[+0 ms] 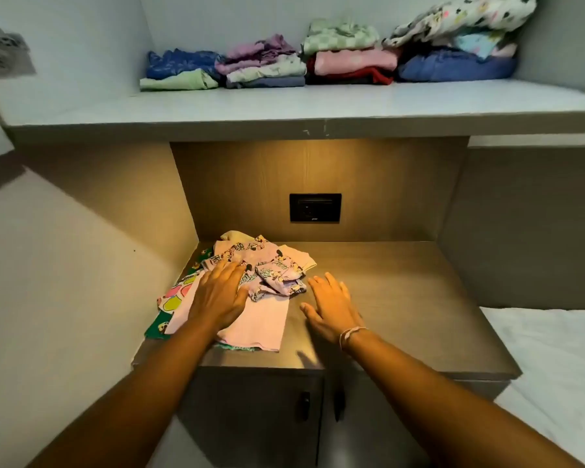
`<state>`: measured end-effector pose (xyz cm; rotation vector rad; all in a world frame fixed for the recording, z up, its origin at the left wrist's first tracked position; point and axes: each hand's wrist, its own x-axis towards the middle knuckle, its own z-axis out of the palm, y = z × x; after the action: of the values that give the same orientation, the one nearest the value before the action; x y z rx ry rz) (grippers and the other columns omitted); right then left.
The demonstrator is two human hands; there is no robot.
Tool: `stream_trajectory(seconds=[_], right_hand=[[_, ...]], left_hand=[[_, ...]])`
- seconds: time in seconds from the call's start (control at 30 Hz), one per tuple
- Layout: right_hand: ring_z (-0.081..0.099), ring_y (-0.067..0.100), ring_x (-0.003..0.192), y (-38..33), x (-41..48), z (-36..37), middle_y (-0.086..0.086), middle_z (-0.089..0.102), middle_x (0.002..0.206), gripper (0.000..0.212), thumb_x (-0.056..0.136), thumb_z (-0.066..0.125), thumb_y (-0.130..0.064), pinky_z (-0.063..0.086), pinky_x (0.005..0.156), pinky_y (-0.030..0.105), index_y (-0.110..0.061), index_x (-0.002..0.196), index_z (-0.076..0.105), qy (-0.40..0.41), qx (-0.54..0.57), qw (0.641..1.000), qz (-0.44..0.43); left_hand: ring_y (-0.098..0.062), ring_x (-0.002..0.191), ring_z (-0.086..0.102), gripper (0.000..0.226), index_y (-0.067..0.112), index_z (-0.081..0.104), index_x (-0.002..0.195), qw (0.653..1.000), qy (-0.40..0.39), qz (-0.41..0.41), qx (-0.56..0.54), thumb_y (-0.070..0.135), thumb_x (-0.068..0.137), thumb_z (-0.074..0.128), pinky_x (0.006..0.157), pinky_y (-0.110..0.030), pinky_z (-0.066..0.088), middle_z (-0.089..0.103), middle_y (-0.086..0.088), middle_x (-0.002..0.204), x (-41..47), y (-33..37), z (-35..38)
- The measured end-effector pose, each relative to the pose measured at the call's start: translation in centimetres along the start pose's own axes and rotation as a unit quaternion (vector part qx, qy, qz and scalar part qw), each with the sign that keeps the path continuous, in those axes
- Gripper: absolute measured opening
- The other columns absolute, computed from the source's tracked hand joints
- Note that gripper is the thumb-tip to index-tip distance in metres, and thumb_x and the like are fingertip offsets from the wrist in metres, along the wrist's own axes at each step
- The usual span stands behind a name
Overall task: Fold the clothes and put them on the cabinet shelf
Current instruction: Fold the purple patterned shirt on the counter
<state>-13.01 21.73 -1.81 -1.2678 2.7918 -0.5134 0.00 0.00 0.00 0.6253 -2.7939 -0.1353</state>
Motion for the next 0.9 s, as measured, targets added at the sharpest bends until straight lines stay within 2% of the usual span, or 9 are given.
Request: stream_trajectory(seconds=[0.1, 0.2, 0.3, 0.4, 0.53, 0.6, 0.67, 0.77, 0.9], right_hand=[[0.026, 0.030, 0.143, -0.9, 3.7, 2.2, 0.008, 0.039, 0.151, 0.054, 0.097, 0.041, -0.044, 0.026, 0.117, 0.047, -0.017, 0.144, 0.036, -0.002, 0.102, 0.991, 0.082], [0.042, 0.029, 0.131, -2.0, 7.8, 3.8, 0.011, 0.048, 0.143, 0.049, 0.098, 0.041, -0.038, 0.039, 0.107, 0.045, -0.016, 0.142, 0.039, 0.008, 0.178, 0.971, 0.160], [0.046, 0.033, 0.129, -2.3, 11.3, 4.8, 0.012, 0.049, 0.144, 0.051, 0.098, 0.042, -0.039, 0.042, 0.105, 0.045, -0.019, 0.145, 0.037, -0.002, 0.256, 0.936, 0.241], [0.047, 0.036, 0.128, -1.9, 13.4, 5.4, 0.012, 0.048, 0.145, 0.055, 0.094, 0.047, -0.041, 0.043, 0.105, 0.044, -0.020, 0.145, 0.037, -0.032, 0.275, 0.914, 0.297], [0.056, 0.036, 0.117, -1.3, 15.9, 5.8, 0.015, 0.057, 0.133, 0.045, 0.092, 0.054, -0.038, 0.047, 0.094, 0.040, -0.012, 0.129, 0.051, -0.045, 0.261, 0.899, 0.350], [0.060, 0.033, 0.108, -1.2, 16.5, 5.8, 0.014, 0.063, 0.122, 0.039, 0.091, 0.058, -0.038, 0.051, 0.088, 0.037, -0.012, 0.119, 0.058, -0.069, 0.232, 0.906, 0.347], [0.062, 0.031, 0.101, -1.3, 17.1, 5.9, 0.012, 0.067, 0.112, 0.029, 0.090, 0.060, -0.034, 0.054, 0.086, 0.037, -0.015, 0.111, 0.064, -0.053, 0.202, 0.921, 0.328], [0.061, 0.030, 0.101, -1.2, 17.6, 5.9, 0.011, 0.067, 0.107, 0.022, 0.090, 0.057, -0.030, 0.056, 0.086, 0.043, -0.017, 0.105, 0.067, -0.031, 0.171, 0.932, 0.319], [0.059, 0.029, 0.100, -1.4, 17.2, 6.0, 0.007, 0.067, 0.102, 0.013, 0.091, 0.052, -0.024, 0.053, 0.087, 0.042, -0.019, 0.098, 0.062, 0.007, 0.175, 0.942, 0.285]], left_hand=[[-0.026, 0.142, 0.032, 0.050, 0.016, 0.043, 0.143, 0.999, -0.010, -0.025, -0.037, 0.035, 0.098, 0.038, 0.115, -0.044, 0.027, 0.041, -0.007, 0.152, 3.9, -1.8, 2.1], [-0.027, 0.139, 0.036, 0.047, 0.019, 0.041, 0.144, 0.996, -0.051, -0.053, -0.044, 0.033, 0.100, 0.038, 0.112, -0.048, 0.032, 0.041, -0.007, 0.152, 8.1, -3.9, 3.7], [-0.031, 0.139, 0.034, 0.050, 0.022, 0.033, 0.147, 0.986, -0.125, -0.106, -0.023, 0.040, 0.101, 0.035, 0.110, -0.052, 0.031, 0.036, -0.009, 0.154, 11.8, -6.1, 4.8], [-0.037, 0.136, 0.037, 0.052, 0.023, 0.031, 0.146, 0.969, -0.200, -0.146, -0.009, 0.042, 0.099, 0.040, 0.108, -0.054, 0.035, 0.038, -0.012, 0.151, 13.1, -7.5, 6.0], [-0.037, 0.127, 0.046, 0.051, 0.019, 0.037, 0.141, 0.973, -0.167, -0.160, 0.002, 0.037, 0.095, 0.052, 0.101, -0.053, 0.042, 0.050, -0.015, 0.140, 14.1, -8.6, 6.8], [-0.037, 0.126, 0.047, 0.048, 0.017, 0.045, 0.136, 0.973, -0.152, -0.174, 0.005, 0.043, 0.096, 0.050, 0.101, -0.051, 0.042, 0.054, -0.015, 0.136, 14.5, -9.0, 6.8], [-0.036, 0.123, 0.050, 0.045, 0.019, 0.055, 0.128, 0.976, -0.134, -0.174, 0.016, 0.048, 0.095, 0.047, 0.099, -0.048, 0.040, 0.059, -0.013, 0.131, 15.0, -9.5, 7.0], [-0.032, 0.119, 0.050, 0.040, 0.020, 0.065, 0.115, 0.979, -0.107, -0.166, 0.039, 0.050, 0.094, 0.049, 0.098, -0.046, 0.038, 0.061, -0.010, 0.126, 16.1, -9.5, 7.4], [-0.032, 0.116, 0.050, 0.027, 0.019, 0.067, 0.098, 0.984, -0.067, -0.165, -0.031, 0.043, 0.094, 0.055, 0.098, -0.047, 0.035, 0.064, -0.009, 0.118, 17.6, -8.7, 7.8]])
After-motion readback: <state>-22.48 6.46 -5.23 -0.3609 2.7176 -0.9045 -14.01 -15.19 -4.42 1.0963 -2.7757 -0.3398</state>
